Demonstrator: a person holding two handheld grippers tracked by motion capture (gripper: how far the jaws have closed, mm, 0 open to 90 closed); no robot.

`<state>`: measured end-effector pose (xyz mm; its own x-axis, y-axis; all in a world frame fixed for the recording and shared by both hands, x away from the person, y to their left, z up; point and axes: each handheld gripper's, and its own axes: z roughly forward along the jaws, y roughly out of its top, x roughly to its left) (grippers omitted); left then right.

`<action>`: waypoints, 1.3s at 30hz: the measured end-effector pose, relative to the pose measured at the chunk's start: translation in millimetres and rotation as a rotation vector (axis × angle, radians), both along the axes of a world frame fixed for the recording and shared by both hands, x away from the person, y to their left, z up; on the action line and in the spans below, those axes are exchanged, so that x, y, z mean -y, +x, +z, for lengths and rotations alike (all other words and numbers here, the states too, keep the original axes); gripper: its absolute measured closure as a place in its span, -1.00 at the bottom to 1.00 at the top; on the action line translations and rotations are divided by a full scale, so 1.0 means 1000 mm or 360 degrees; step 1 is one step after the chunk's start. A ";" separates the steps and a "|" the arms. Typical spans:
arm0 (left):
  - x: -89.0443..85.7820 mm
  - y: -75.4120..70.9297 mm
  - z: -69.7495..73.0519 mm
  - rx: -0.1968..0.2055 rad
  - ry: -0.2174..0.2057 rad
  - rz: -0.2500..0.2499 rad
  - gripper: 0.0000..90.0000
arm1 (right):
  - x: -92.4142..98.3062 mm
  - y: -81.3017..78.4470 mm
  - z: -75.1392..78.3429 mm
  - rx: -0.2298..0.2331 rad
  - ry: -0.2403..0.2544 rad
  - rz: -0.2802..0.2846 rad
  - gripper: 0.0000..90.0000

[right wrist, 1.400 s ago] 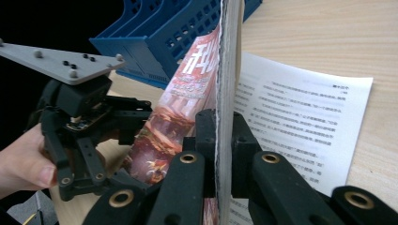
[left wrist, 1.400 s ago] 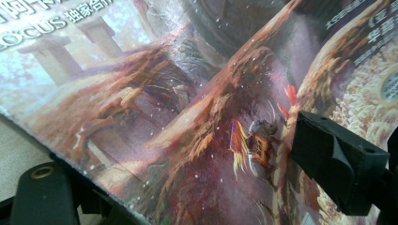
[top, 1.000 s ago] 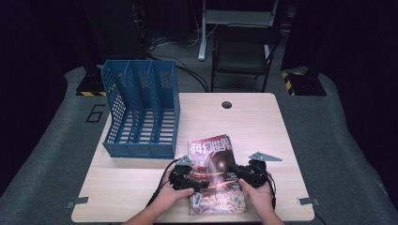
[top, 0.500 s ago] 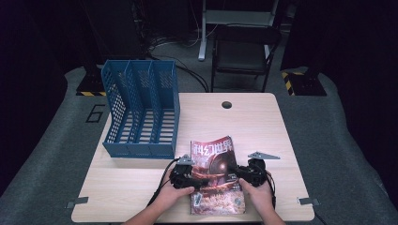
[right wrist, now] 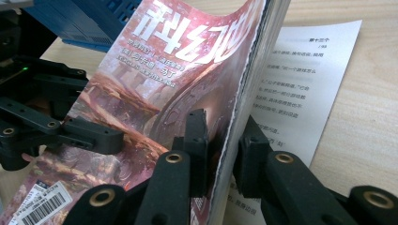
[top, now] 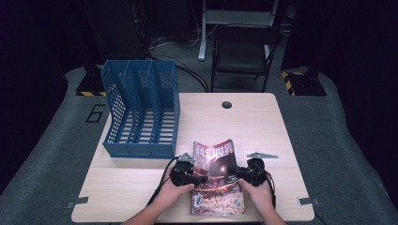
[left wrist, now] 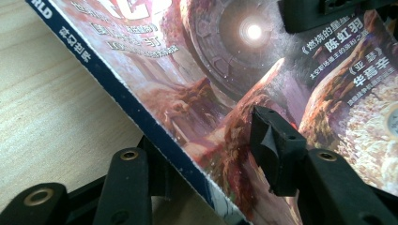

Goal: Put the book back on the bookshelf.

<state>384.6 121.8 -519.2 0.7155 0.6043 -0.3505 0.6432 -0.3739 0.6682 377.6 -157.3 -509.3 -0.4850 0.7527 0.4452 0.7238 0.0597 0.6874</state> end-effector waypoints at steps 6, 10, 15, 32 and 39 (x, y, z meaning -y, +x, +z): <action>-0.001 0.001 0.000 -0.0035 -0.0013 0.0028 0.27 | 0.001 0.001 -0.002 -0.0018 -0.0003 0.0000 0.68; -0.002 -0.001 0.003 -0.0025 -0.0034 0.0048 0.35 | 0.003 0.003 -0.002 -0.0055 0.0007 -0.0004 0.66; -0.003 -0.003 0.006 -0.0016 -0.0055 0.0033 0.44 | 0.005 0.004 -0.003 -0.0114 0.0018 -0.0003 0.66; -0.012 -0.006 0.025 0.0068 -0.0092 0.0013 0.60 | 0.011 0.005 0.000 -0.0145 0.0120 0.0028 0.66; -0.018 -0.005 0.037 0.0083 -0.0123 0.0028 0.68 | 0.011 0.003 0.008 -0.0099 0.0151 0.0052 0.66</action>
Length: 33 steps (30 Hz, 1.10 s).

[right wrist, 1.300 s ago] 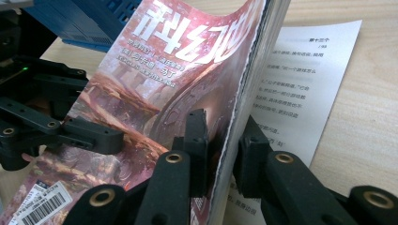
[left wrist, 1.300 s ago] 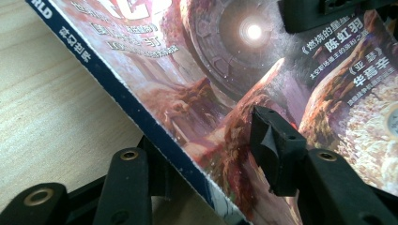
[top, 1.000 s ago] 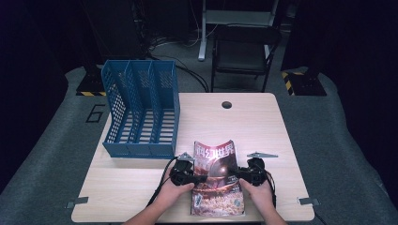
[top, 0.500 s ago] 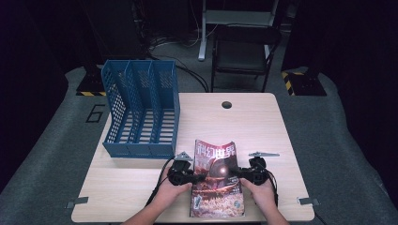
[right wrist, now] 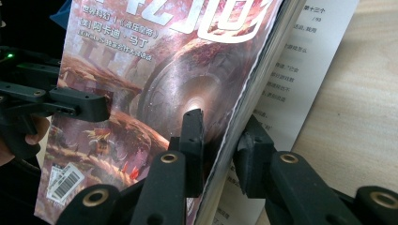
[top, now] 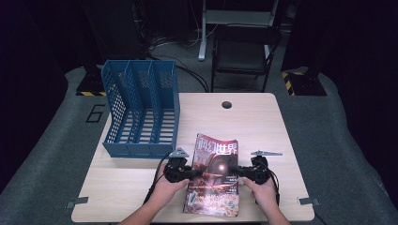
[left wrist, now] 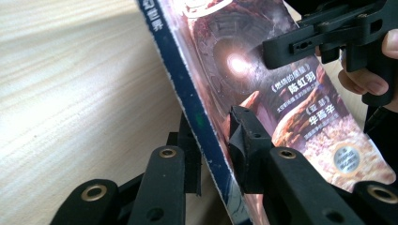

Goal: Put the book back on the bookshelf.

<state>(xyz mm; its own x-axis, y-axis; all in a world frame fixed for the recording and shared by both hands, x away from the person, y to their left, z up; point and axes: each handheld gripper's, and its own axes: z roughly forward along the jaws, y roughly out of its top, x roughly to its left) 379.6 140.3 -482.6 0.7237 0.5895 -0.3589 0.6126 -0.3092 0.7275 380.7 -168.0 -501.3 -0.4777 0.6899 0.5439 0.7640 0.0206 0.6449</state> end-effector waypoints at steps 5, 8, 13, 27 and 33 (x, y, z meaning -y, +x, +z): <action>-0.002 -0.001 0.007 0.0039 0.0006 -0.0005 0.71 | 0.001 -0.001 0.004 0.0041 0.0021 0.0020 0.70; -0.002 -0.002 0.012 0.0061 -0.0014 0.0012 0.72 | 0.001 -0.003 0.009 0.0056 0.0030 0.0031 0.75; -0.005 -0.003 0.018 0.0077 -0.0043 0.0025 0.73 | 0.000 -0.007 0.020 0.0128 0.0045 0.0034 0.80; -0.009 -0.005 0.035 0.0175 -0.0054 0.0002 0.74 | -0.002 -0.018 0.046 0.0385 0.0027 0.0027 0.91; -0.011 -0.007 0.041 0.0220 -0.0054 0.0006 0.76 | -0.006 -0.023 0.057 0.0491 -0.0014 0.0025 0.91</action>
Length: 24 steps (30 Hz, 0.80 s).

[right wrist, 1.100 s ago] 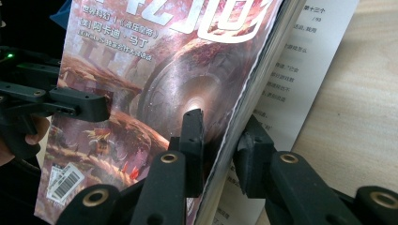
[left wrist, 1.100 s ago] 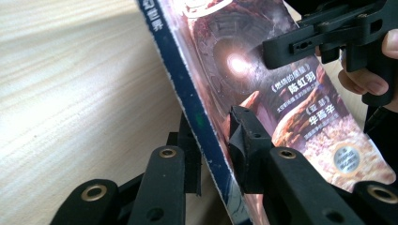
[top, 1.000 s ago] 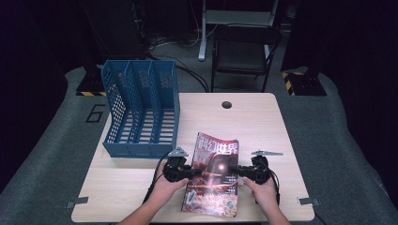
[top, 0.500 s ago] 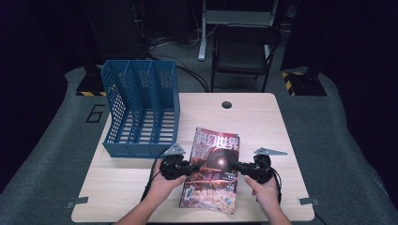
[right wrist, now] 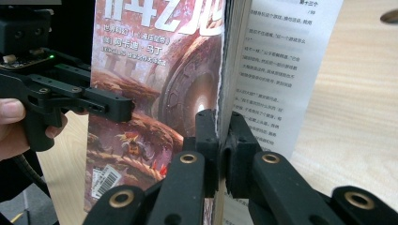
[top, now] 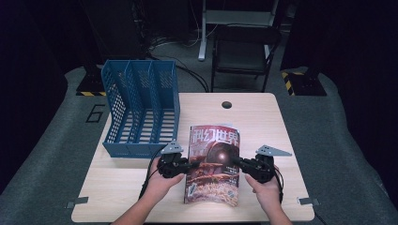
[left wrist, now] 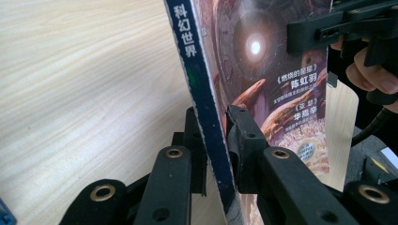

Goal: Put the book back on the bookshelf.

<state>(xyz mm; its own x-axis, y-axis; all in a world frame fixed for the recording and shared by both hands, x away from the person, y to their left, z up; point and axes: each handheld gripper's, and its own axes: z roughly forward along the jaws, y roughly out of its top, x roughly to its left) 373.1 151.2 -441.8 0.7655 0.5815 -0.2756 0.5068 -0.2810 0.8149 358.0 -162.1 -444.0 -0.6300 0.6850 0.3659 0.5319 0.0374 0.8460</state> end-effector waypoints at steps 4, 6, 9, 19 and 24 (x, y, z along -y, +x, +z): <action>-0.001 -0.001 0.001 0.0014 0.0010 -0.0009 0.77 | 0.000 0.001 0.004 0.0022 -0.0007 0.0022 0.92; 0.000 -0.002 0.003 0.0031 0.0017 -0.0008 0.78 | 0.000 0.000 0.005 0.0032 -0.0011 0.0008 0.92; 0.000 -0.004 0.006 0.0059 0.0013 -0.0006 0.79 | 0.000 -0.001 0.009 0.0076 -0.0029 -0.0004 0.92; 0.003 -0.010 0.011 0.0208 0.0078 -0.0025 0.82 | -0.001 -0.006 0.018 0.0194 -0.0044 -0.0059 0.92; 0.003 -0.011 0.006 0.0221 0.0093 -0.0024 0.82 | -0.003 -0.006 0.014 0.0208 -0.0083 -0.0063 0.91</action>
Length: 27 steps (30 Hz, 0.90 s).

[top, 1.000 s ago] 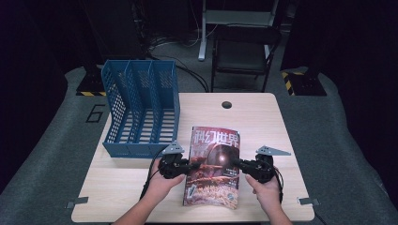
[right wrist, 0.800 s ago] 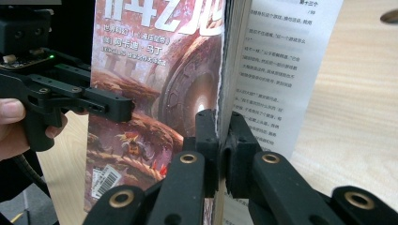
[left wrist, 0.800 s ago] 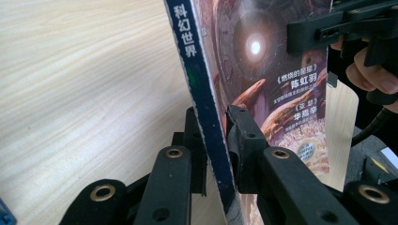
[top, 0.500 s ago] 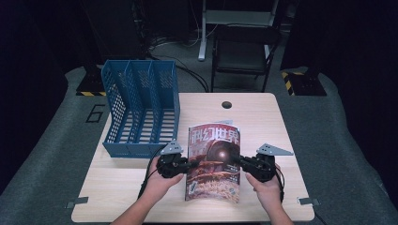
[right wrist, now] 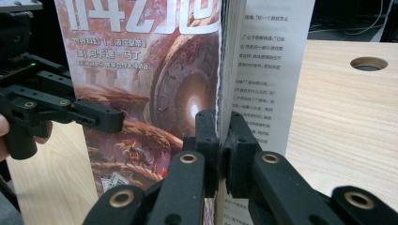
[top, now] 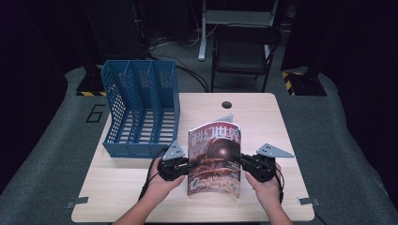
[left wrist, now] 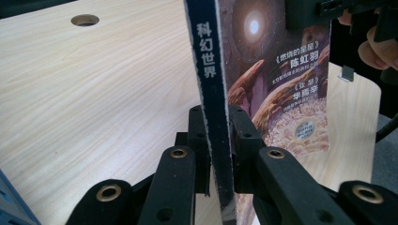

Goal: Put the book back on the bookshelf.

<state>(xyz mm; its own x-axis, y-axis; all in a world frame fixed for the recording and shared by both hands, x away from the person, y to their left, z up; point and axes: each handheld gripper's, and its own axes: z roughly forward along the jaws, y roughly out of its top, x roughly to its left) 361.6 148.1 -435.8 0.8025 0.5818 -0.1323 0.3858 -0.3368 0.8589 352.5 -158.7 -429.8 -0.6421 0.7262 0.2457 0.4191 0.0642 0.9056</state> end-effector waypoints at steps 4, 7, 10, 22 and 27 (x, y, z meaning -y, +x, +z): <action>0.000 -0.001 -0.001 -0.0010 -0.0022 0.0016 0.82 | 0.000 0.000 -0.001 0.0012 0.0008 0.0005 0.91; 0.000 -0.004 -0.003 -0.0020 -0.0060 0.0050 0.82 | 0.001 0.000 -0.002 0.0001 0.0026 0.0014 0.89; 0.000 -0.006 -0.006 -0.0011 -0.0082 0.0085 0.84 | 0.003 0.001 -0.004 -0.0018 0.0066 0.0018 0.82; 0.001 -0.011 -0.008 0.0014 -0.0135 0.0118 0.86 | 0.009 0.006 -0.016 -0.0195 0.0069 0.0089 0.58; 0.000 -0.011 -0.009 0.0011 -0.0144 0.0128 0.86 | 0.011 0.009 -0.020 -0.0245 0.0062 0.0122 0.64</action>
<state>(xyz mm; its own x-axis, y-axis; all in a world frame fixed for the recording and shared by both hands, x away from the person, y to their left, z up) 350.8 147.7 -444.3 0.7549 0.6302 -0.1817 0.4022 -0.2260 0.8872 361.4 -169.3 -449.6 -0.6479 0.6644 0.3726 0.5484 0.0674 0.8335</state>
